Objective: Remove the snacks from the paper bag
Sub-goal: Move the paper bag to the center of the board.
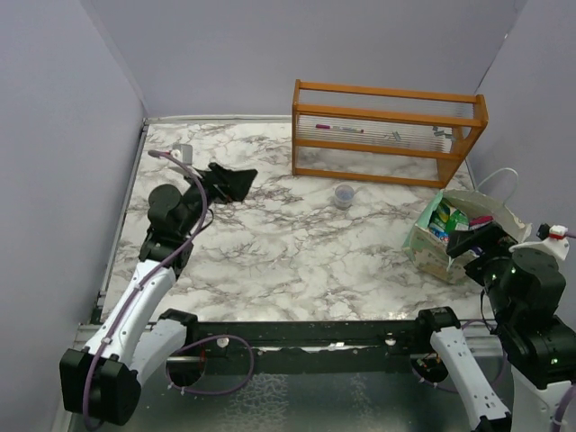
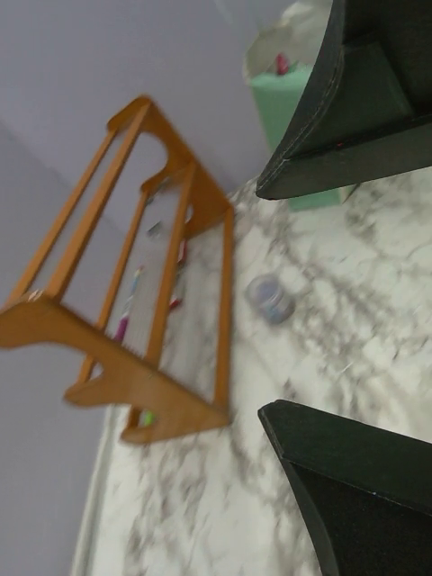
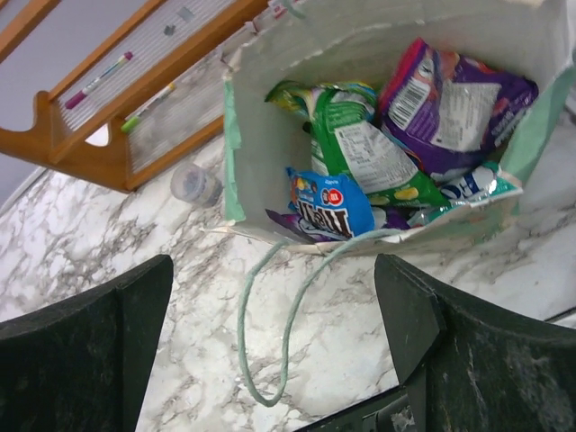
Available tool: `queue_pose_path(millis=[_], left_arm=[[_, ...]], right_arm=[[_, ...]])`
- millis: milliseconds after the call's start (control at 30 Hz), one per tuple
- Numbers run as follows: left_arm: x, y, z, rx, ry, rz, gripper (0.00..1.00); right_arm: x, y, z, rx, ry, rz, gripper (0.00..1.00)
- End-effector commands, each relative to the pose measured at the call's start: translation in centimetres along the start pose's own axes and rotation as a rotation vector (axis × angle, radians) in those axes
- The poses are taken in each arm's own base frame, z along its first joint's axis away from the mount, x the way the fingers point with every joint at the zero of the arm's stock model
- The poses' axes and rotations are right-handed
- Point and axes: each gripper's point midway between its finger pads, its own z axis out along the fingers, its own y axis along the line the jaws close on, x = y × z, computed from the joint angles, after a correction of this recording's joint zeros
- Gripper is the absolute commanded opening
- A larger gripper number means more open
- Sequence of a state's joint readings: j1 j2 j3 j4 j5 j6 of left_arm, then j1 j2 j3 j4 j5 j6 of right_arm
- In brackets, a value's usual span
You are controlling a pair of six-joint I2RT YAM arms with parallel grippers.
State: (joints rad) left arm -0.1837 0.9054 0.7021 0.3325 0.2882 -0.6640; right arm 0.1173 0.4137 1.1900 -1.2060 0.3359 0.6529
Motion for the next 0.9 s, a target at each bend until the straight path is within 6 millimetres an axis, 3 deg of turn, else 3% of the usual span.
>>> queue_pose_path(millis=[0, 133, 167, 233, 333, 467, 533, 600, 733, 867], left_arm=[[2.3, -6.5, -2.1, 0.208, 0.066, -0.140, 0.98], [4.2, -7.3, -3.4, 0.207, 0.117, -0.224, 0.98], [4.8, -7.3, -3.7, 0.201, 0.135, -0.242, 0.98], [5.7, -7.4, -4.5, 0.193, 0.161, -0.276, 0.98], [6.6, -7.3, -5.4, 0.180, 0.181, -0.301, 0.98], [6.9, -7.1, -5.9, 0.167, 0.188, -0.302, 0.98], [6.9, -7.3, -5.9, 0.163, 0.201, -0.302, 0.97], [7.0, -7.5, -5.9, 0.166, 0.217, -0.307, 0.96], [7.0, -7.9, -6.2, 0.174, 0.220, -0.330, 0.96], [7.3, -7.7, -6.4, 0.154, 0.231, -0.344, 0.96]], right_arm=[[2.8, -2.4, 0.3, 0.144, 0.068, 0.165, 0.92], [3.8, -1.6, 1.7, 0.127, 0.101, 0.195, 0.90], [4.1, -1.1, 1.9, 0.104, 0.115, 0.199, 0.85], [4.6, -0.1, 2.0, 0.061, 0.147, 0.214, 0.70], [5.0, 1.0, 2.1, 0.009, 0.172, 0.237, 0.57], [5.1, 2.2, 2.5, -0.056, 0.182, 0.232, 0.14], [5.6, 3.3, 2.6, -0.110, 0.214, 0.232, 0.02], [5.8, 4.8, 2.4, -0.196, 0.241, 0.210, 0.01], [5.8, 9.6, 0.7, -0.539, 0.262, 0.025, 0.01], [6.2, 12.4, -0.5, -0.734, 0.295, -0.023, 0.01]])
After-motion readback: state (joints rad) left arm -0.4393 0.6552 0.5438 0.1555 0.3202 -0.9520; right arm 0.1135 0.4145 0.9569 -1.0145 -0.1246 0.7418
